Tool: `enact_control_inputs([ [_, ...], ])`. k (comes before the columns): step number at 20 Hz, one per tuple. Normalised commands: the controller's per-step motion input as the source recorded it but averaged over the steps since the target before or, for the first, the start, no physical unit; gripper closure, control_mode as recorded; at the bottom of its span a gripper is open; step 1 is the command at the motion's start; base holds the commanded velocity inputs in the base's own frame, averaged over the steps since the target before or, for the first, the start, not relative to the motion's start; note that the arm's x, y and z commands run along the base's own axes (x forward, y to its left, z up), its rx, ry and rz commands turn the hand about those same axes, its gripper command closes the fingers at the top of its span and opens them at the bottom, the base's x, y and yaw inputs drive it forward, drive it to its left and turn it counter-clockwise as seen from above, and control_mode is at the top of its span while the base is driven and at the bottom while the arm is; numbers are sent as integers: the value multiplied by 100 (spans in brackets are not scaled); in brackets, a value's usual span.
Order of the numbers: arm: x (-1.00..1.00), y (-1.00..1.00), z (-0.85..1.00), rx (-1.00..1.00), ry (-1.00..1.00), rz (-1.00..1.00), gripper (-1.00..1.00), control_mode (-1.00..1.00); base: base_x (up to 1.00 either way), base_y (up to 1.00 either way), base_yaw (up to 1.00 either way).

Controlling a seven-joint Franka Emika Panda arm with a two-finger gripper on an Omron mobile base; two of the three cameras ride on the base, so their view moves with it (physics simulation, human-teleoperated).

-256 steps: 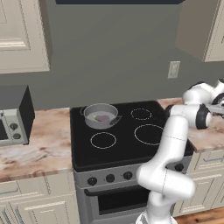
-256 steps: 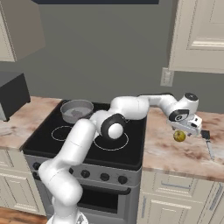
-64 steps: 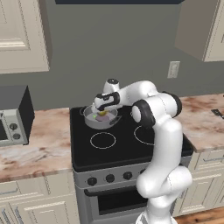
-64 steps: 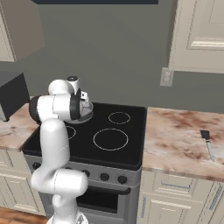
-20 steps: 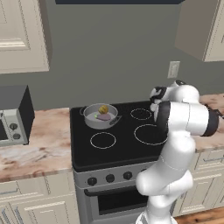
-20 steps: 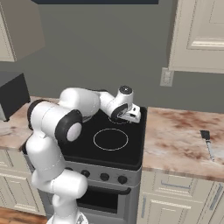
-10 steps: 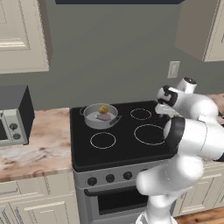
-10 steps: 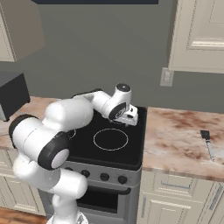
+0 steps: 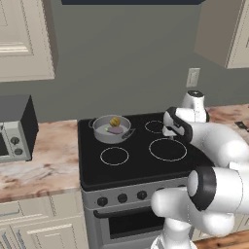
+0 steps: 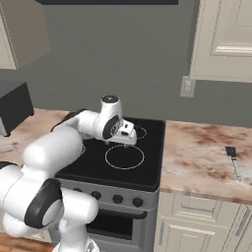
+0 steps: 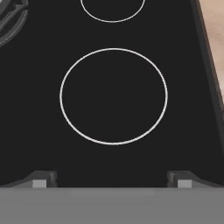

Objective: Put the eggplant and squash in the pot. Retrieve the spatula and lightly stir the vegetables in the pot.

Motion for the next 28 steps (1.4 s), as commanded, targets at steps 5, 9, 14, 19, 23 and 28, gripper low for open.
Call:
enact_control_inputs([
  [5,-6,0,0,0,0,0,-100,-100,0,0,0],
  [9,0,0,0,0,0,0,-100,-100,0,0,0],
  [14,0,0,0,0,0,0,-100,100,-1,-5,0],
  [19,0,0,0,0,0,0,-100,100,-47,-62,-11],
  [23,0,0,0,0,0,0,-100,100,-21,-80,-16],
  [28,0,0,0,0,0,0,-100,100,0,-100,-6],
])
